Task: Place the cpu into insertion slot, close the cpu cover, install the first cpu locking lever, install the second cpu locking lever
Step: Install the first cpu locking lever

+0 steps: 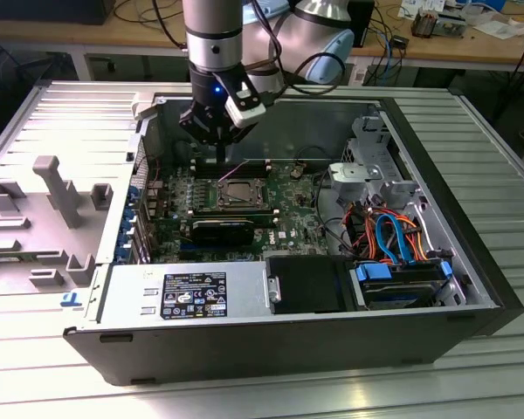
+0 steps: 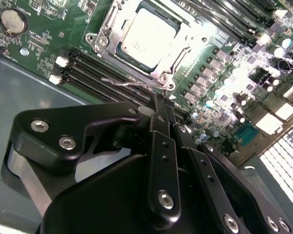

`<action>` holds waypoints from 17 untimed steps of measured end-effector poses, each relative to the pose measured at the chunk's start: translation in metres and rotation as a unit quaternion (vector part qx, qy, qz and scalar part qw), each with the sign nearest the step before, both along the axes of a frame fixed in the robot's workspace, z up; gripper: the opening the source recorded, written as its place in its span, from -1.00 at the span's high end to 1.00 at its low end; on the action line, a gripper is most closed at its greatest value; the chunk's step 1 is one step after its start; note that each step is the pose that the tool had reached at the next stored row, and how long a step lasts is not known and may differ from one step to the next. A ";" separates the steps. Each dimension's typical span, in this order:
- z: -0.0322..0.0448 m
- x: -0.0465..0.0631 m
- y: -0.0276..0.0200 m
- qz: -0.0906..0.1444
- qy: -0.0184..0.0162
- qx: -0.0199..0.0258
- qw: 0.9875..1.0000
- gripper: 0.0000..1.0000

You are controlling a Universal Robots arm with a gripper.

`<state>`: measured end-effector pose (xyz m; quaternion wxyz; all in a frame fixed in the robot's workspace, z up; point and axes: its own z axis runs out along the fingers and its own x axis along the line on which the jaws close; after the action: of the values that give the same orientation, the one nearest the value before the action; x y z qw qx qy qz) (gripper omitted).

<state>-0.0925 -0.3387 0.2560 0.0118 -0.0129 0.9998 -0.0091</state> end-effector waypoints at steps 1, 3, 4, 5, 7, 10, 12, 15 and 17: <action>-0.0048 0.003 0.0007 0.000 0.000 0.000 1.000 0.79; -0.0101 0.008 0.0008 0.000 0.000 -0.002 1.000 0.79; -0.0106 0.009 0.0009 0.000 0.000 -0.002 1.000 0.79; -0.0114 0.013 0.0018 0.000 0.000 -0.003 1.000 0.79; -0.0128 0.016 0.0026 0.000 0.000 -0.005 1.000 0.79; -0.0156 0.018 0.0035 0.004 0.000 -0.008 1.000 0.79; -0.0166 0.019 0.0042 0.005 0.000 -0.009 1.000 0.79; -0.0180 0.019 0.0067 0.005 0.000 -0.009 1.000 0.79; -0.0190 0.019 0.0079 0.007 0.000 -0.009 1.000 0.79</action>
<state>-0.0734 -0.3307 0.2370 0.0118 -0.0202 0.9996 -0.0181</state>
